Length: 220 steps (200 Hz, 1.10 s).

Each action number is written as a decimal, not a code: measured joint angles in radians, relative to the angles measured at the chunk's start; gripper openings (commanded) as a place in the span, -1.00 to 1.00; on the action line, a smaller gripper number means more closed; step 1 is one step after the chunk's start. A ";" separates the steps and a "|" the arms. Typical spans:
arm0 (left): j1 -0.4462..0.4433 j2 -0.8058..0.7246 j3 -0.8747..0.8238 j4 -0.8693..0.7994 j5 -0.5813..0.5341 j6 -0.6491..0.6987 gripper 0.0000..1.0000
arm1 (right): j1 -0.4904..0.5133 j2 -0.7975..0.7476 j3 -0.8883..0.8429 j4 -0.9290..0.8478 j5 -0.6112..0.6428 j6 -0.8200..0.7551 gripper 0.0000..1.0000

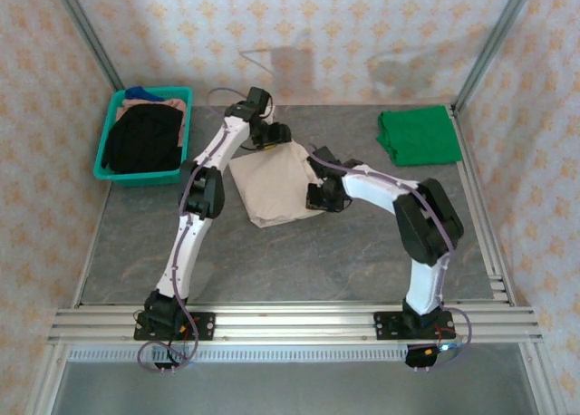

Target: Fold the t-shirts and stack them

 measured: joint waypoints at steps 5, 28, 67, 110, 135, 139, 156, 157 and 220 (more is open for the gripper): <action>-0.011 0.002 0.005 0.007 0.018 0.004 0.37 | 0.000 -0.024 -0.003 -0.011 0.016 -0.005 -0.16; -0.056 0.002 0.018 0.023 0.077 0.009 0.40 | -0.039 -0.075 0.035 -0.008 0.074 -0.011 0.09; -0.056 -0.082 -0.098 0.021 0.080 0.013 0.63 | -0.103 0.071 0.220 0.044 0.080 -0.063 0.32; 0.058 -0.384 -0.407 0.034 -0.004 0.004 0.64 | -0.105 0.287 0.352 0.051 0.037 -0.093 0.43; 0.113 -0.535 -0.541 0.055 -0.072 0.005 0.64 | -0.105 0.331 0.390 0.024 0.039 -0.094 0.44; 0.115 -0.554 -0.566 0.061 -0.081 0.005 0.64 | -0.105 0.331 0.395 0.024 0.038 -0.094 0.44; 0.110 -0.628 -0.687 0.087 -0.106 0.005 0.63 | -0.098 0.340 0.405 0.024 0.039 -0.093 0.40; 0.109 -0.631 -0.693 0.088 -0.107 0.005 0.63 | -0.098 0.340 0.405 0.024 0.039 -0.093 0.40; 0.100 -0.671 -0.963 0.123 -0.145 0.004 0.55 | -0.067 0.354 0.411 0.001 0.153 -0.056 -0.19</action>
